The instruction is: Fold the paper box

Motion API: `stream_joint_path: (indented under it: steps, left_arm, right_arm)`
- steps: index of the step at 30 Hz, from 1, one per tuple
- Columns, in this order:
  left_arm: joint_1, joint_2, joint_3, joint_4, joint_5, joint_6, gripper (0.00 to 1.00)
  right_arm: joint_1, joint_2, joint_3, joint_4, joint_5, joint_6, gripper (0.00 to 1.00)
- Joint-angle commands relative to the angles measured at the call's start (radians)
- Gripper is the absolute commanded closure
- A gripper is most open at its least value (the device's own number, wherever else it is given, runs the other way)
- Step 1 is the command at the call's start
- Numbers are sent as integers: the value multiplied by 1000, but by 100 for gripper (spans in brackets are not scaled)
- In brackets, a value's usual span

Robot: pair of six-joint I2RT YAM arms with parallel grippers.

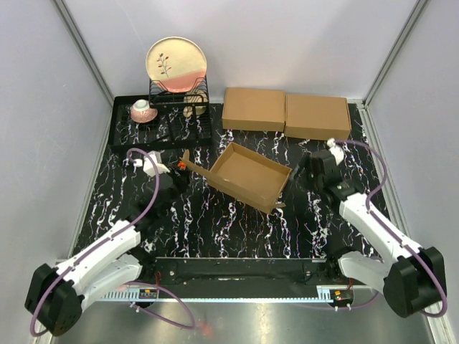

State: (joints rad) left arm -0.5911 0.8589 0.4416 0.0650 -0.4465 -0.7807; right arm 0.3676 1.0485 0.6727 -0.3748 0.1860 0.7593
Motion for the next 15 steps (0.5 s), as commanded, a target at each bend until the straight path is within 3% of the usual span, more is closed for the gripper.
stream_joint_path:
  steps: [1,4,5,9,15]
  left_arm:
    - [10,-81,103,-129,-64,62,69]
    - [10,-118,152,-200,-67,124,68]
    - [11,-129,163,-214,-60,138,68]
    - [11,-190,154,-234,-35,164,67]
    - [11,-251,128,-243,11,172,63]
  right_arm:
    - [2,128,226,151,164,-292,23]
    - [-16,280,379,215,57,-524,21]
    - [-24,324,427,211,-65,-576,22]
    - [-39,588,709,6,-246,-753,24]
    - [-42,683,734,-18,-430,-882,28]
